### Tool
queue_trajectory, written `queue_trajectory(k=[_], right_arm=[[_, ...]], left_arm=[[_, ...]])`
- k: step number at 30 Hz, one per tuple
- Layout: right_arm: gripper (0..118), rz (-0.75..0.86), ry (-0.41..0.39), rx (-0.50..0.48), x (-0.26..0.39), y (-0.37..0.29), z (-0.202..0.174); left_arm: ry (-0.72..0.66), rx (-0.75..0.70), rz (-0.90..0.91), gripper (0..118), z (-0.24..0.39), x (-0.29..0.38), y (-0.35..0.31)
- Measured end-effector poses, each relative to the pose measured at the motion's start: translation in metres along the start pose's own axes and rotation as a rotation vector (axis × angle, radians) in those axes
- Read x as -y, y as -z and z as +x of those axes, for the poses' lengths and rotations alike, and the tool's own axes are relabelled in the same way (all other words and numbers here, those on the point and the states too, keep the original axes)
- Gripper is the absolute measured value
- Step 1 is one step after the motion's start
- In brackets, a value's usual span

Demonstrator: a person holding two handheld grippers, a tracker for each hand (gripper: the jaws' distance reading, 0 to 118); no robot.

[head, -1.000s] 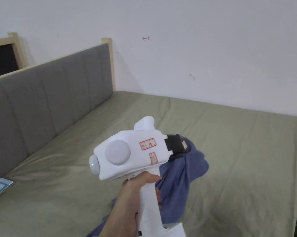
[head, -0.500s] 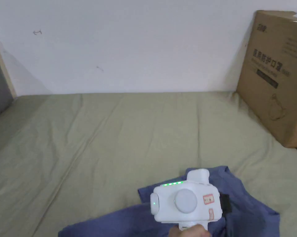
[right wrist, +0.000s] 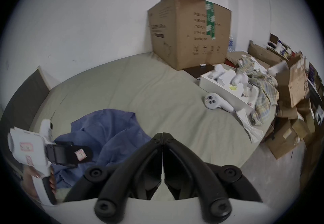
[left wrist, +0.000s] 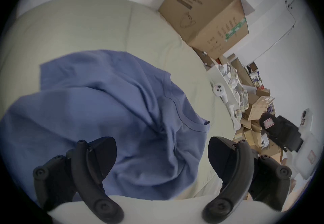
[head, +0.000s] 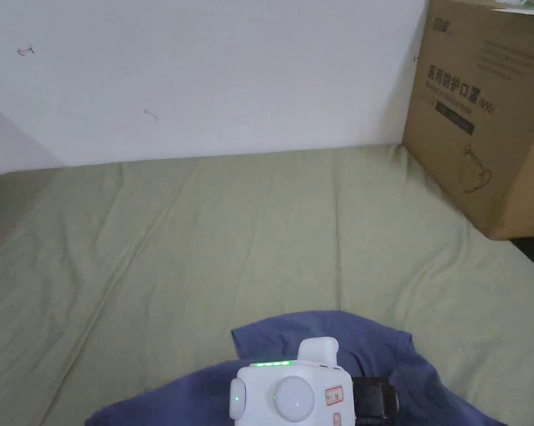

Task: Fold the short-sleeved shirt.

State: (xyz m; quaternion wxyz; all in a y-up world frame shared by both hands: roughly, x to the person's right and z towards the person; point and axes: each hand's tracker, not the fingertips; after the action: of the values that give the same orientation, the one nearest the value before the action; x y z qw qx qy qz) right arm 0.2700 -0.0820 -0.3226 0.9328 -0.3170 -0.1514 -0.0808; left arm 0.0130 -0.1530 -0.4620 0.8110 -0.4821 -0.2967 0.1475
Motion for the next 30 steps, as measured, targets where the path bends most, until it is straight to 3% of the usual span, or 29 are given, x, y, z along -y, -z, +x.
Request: queue_trajectory(k=[1, 2, 3, 4, 6, 15, 16, 17, 18, 19, 20, 26, 29, 30], right_arm=[[1, -0.003, -0.014, -0.012, 0.000, 0.000, -0.007], [1, -0.002, -0.022, -0.027, 0.000, -0.002, -0.016], [1, 0.000, -0.031, -0.053, 0.001, -0.002, -0.023], [1, -0.001, -0.038, -0.072, 0.001, -0.003, -0.030], [1, -0.005, -0.070, -0.103, 0.004, -0.002, -0.046], [1, -0.028, -0.156, -0.192, 0.008, 0.009, -0.100], [1, -0.034, -0.165, -0.200, 0.008, 0.010, -0.104], [1, -0.039, -0.174, -0.206, 0.008, 0.012, -0.108], [1, -0.044, -0.182, -0.208, 0.009, 0.015, -0.110], [1, -0.050, -0.190, -0.209, 0.010, 0.017, -0.113], [1, -0.057, -0.197, -0.208, 0.012, 0.020, -0.115], [1, -0.125, -0.211, -0.194, 0.022, 0.040, -0.119], [1, -0.149, -0.215, -0.187, 0.026, 0.046, -0.118], [1, -0.155, -0.218, -0.186, 0.026, 0.047, -0.118]], left_arm=[[-0.015, 0.003, 0.025, 92, -0.010, 0.001, -0.017], [-0.039, 0.017, 0.089, 68, -0.019, 0.006, -0.035], [-0.051, -0.004, 0.137, 22, -0.027, 0.013, -0.053], [-0.061, -0.049, 0.159, 1, -0.034, 0.019, -0.066], [-0.079, -0.208, 0.210, 0, -0.051, 0.038, -0.088], [-0.255, -0.498, 0.288, 1, -0.164, 0.053, -0.171], [-0.275, -0.527, 0.286, 11, -0.176, 0.046, -0.179], [-0.290, -0.551, 0.275, 34, -0.188, 0.037, -0.183], [-0.305, -0.532, 0.270, 70, -0.202, 0.028, -0.186], [-0.332, -0.522, 0.269, 91, -0.215, 0.020, -0.188], [-0.376, -0.508, 0.270, 101, -0.229, 0.011, -0.189], [-0.537, -0.523, 0.107, 100, -0.281, -0.030, -0.152], [-0.557, -0.497, -0.038, 97, -0.286, -0.021, -0.117], [-0.508, -0.535, -0.045, 95, -0.281, -0.018, -0.110]])
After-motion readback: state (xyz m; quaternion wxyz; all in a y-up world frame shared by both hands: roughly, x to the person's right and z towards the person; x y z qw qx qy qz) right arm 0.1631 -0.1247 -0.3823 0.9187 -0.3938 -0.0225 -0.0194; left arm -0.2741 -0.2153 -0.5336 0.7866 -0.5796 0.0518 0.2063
